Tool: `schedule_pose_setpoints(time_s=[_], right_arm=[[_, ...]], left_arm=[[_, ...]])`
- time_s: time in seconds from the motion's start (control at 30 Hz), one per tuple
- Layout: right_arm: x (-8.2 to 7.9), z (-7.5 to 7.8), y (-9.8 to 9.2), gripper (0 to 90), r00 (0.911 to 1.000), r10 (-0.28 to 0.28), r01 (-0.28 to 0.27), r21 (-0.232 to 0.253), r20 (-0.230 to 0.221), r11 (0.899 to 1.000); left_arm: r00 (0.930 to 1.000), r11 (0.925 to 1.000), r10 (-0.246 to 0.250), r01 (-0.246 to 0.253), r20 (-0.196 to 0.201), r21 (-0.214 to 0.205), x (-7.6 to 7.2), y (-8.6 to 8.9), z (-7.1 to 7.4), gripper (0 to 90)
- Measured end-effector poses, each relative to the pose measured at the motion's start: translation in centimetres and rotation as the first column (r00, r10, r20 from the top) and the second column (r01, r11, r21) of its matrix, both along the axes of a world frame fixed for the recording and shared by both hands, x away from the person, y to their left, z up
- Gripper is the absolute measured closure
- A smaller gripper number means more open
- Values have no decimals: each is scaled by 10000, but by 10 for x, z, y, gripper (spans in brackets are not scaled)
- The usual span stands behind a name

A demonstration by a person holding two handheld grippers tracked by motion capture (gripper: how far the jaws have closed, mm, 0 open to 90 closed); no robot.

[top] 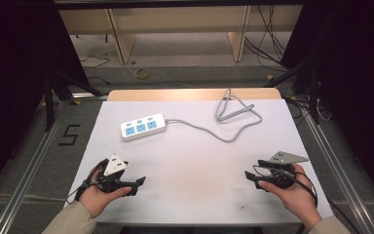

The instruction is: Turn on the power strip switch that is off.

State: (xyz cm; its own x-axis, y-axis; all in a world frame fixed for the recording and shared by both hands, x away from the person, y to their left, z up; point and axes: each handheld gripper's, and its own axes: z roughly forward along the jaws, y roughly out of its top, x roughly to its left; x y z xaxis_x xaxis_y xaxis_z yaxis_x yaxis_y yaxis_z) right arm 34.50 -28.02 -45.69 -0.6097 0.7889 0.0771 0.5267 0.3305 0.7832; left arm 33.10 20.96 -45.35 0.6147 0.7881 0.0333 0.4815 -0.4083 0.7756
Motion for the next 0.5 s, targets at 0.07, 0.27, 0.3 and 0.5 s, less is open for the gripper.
schedule_pose_setpoints(time_s=[0.07, 0.27, 0.3, 0.5], right_arm=[[1, 0, 1, 307, 10000, 4, -4, -65, 7, 10000], [-3, 4, 5, 306, 9999, -43, 45, -108, 165, 9999], [-3, 4, 5, 306, 9999, -43, 45, -108, 165, 9999], [0, 2, 5, 306, 10000, 31, -30, -100, 54, 9999]], left_arm=[[10000, 9999, -56, 56, 22, 95, 0, -1, 1, 192], [9988, 9986, 465, -469, -156, -257, 3, 0, 5, 439], [9988, 9986, 465, -469, -156, -257, 3, 0, 5, 540], [9911, 9906, 1301, -1311, -272, -385, 10, 6, 15, 894]])
